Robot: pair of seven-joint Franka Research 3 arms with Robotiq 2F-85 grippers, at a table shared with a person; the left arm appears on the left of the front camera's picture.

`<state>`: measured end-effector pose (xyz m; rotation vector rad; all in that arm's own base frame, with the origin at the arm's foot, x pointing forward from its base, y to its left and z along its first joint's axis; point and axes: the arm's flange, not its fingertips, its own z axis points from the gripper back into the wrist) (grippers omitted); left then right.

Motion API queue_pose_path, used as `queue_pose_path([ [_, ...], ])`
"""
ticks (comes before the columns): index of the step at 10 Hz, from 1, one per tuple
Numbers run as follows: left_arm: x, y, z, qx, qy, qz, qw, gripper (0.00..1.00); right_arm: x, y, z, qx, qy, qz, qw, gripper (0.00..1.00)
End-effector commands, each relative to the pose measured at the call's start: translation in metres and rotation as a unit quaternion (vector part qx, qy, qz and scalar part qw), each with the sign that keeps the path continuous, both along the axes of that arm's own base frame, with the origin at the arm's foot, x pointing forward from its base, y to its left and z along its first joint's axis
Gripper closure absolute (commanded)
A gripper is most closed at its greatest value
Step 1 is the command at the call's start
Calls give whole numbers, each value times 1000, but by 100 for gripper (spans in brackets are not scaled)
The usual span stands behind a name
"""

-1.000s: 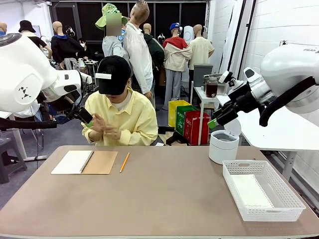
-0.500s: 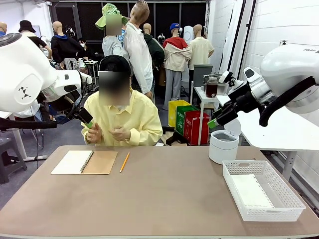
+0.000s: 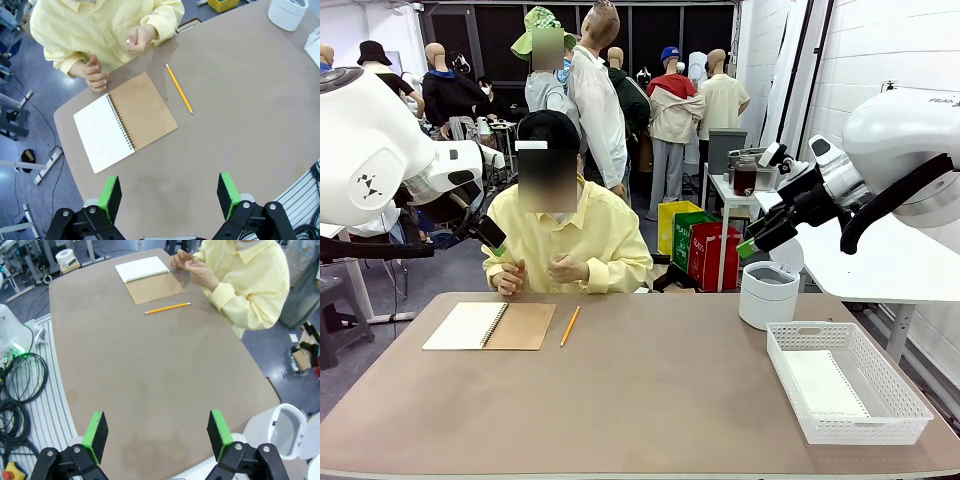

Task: Sort the paper based on its condition.
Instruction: If a person hands you a paper, place it in the Organizing basket , and if it's crumpled, put it in the Trash can.

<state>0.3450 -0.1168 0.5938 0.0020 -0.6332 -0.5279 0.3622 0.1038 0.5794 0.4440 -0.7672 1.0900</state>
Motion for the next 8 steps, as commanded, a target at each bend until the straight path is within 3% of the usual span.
queue_pose_path([
  [1,0,1,0,0,3,0,1000,0,0,1,0,8,0,4,1000,0],
  [8,0,1,0,0,3,0,1000,0,0,1,0,8,0,4,1000,0],
])
